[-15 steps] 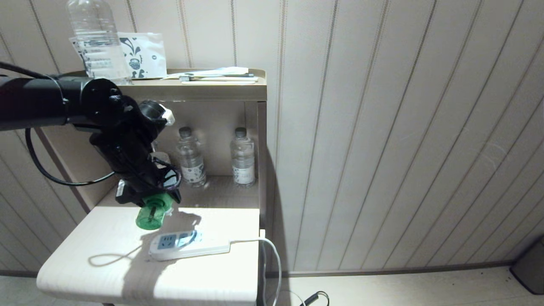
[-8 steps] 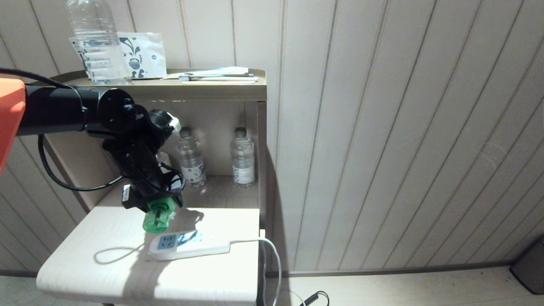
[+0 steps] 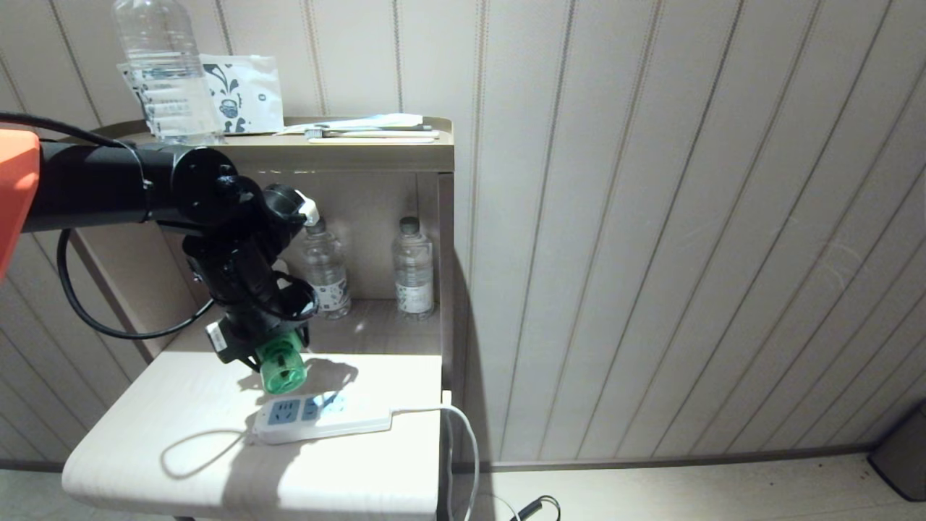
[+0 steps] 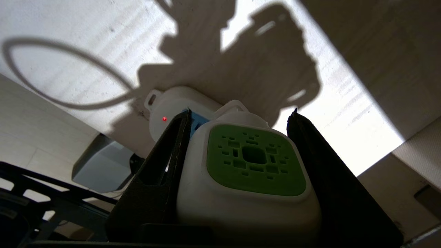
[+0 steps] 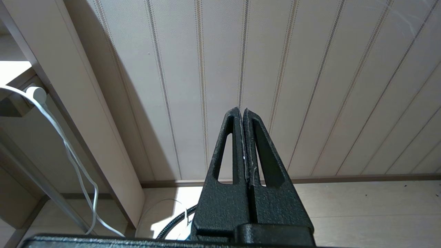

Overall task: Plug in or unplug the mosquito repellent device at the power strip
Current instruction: Insert the plug into the socket

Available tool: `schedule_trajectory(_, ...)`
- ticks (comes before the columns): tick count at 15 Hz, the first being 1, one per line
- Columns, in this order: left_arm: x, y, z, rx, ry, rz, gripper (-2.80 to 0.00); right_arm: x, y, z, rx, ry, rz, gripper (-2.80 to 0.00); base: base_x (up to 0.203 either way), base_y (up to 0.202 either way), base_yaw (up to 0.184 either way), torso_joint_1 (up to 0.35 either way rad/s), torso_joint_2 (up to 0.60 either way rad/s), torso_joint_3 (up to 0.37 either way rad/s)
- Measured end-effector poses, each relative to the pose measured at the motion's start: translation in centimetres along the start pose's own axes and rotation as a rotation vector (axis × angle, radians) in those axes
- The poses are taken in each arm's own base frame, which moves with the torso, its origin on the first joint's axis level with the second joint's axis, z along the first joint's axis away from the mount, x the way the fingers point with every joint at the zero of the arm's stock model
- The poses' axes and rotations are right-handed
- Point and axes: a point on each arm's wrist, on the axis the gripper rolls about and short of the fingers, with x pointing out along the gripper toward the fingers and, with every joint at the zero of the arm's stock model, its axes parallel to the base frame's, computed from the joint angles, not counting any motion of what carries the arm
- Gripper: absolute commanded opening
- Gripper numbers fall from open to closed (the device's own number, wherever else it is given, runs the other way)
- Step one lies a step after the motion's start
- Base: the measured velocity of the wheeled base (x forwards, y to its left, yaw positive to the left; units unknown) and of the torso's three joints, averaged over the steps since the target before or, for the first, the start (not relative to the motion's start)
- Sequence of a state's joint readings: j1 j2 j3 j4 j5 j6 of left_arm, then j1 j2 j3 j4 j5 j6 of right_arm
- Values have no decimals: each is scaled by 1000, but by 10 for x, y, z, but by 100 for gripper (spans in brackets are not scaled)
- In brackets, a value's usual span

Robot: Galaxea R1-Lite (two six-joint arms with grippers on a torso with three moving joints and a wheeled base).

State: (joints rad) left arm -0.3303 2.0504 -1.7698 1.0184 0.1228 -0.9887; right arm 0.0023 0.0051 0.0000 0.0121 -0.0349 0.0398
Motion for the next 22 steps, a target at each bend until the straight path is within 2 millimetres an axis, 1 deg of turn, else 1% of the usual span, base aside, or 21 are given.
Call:
schedule_trajectory(3, -2, -5, -12, -40, 14, 1, -280, 0, 0, 0, 0, 0, 1, -280, 0, 0, 0, 0, 0, 0)
schedule_trajectory(4, -2, -4, -13, -46, 21, 2, -280, 0, 0, 0, 0, 0, 1, -280, 0, 0, 0, 0, 0, 0)
schedule_trajectory(7, 5, -1, -17, -43, 41, 31, -280, 0, 0, 0, 0, 0, 0, -280, 0, 0, 0, 0, 0, 0)
schedule_trajectory(11, 11, 4, -17, -52, 51, 56, -280, 0, 0, 0, 0, 0, 0, -280, 0, 0, 0, 0, 0, 0)
schedule_trajectory(15, 12, 6, -15, -67, 41, 65, -280, 0, 0, 0, 0, 0, 0, -280, 0, 0, 0, 0, 0, 0)
schedule_trajectory(18, 12, 6, -14, -114, 19, 79, -280, 0, 0, 0, 0, 0, 0, -280, 0, 0, 0, 0, 0, 0)
schedule_trajectory(22, 15, 6, -16, -136, 25, 90, -280, 0, 0, 0, 0, 0, 0, -280, 0, 0, 0, 0, 0, 0)
